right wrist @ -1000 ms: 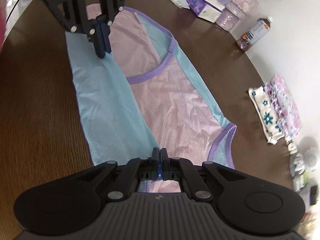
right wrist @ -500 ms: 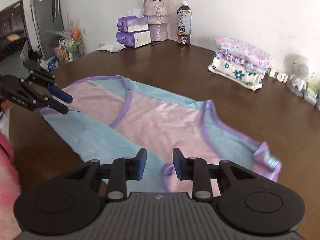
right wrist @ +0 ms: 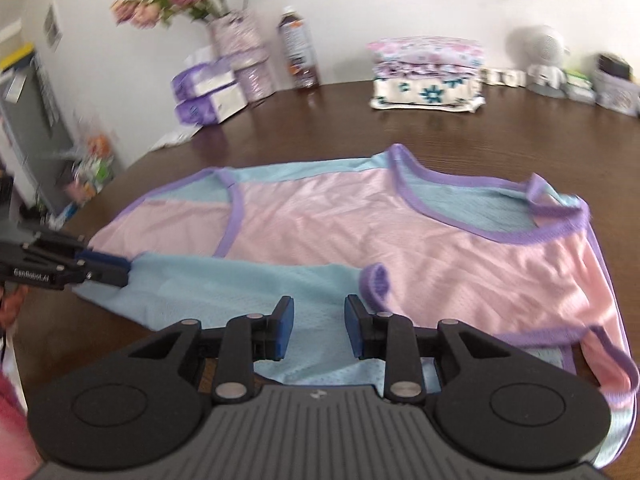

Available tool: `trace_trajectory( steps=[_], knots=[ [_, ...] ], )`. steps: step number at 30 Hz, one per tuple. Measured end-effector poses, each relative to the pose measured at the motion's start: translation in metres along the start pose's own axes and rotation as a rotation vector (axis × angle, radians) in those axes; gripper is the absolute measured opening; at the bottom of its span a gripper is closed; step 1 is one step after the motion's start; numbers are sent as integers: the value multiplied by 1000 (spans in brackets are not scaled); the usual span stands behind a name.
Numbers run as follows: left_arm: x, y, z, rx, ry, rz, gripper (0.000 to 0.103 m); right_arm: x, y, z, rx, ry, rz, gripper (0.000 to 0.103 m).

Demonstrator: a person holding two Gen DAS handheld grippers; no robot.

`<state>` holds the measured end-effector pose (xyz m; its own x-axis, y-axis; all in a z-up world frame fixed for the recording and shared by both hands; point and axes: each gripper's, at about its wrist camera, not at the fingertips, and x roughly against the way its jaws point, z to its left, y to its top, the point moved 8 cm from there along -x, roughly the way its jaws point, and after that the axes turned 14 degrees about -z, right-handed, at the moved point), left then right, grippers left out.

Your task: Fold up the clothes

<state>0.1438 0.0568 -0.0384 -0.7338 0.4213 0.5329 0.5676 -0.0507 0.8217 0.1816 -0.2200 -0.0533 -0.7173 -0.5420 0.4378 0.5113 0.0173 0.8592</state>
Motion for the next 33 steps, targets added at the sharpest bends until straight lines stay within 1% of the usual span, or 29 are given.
trace_trajectory(
  steps=[3,6,10,14,19,23,29,31,33],
  knots=[
    [11,-4,5,20,19,-20,20,1,-1,-3,-23,-10,-19,28],
    [23,-7,9,35,40,-44,25,2,-2,-1,-19,-24,-33,28],
    [46,-8,10,47,67,-109,25,2,-3,1,-32,-43,-50,33],
    [51,-18,17,26,119,-89,24,1,-6,8,1,-75,-59,34],
    [55,-23,30,13,151,-97,16,0,-7,16,48,-121,-55,34],
    [57,-24,38,-65,203,-98,15,0,-10,23,72,-153,-49,34],
    [59,-25,45,-80,191,-111,15,3,-15,39,94,-172,-42,35],
    [60,-24,50,-88,204,-120,16,4,-17,45,97,-169,-39,36],
    [60,-23,53,-111,223,-124,16,3,-18,52,102,-165,-38,40]
  ],
)
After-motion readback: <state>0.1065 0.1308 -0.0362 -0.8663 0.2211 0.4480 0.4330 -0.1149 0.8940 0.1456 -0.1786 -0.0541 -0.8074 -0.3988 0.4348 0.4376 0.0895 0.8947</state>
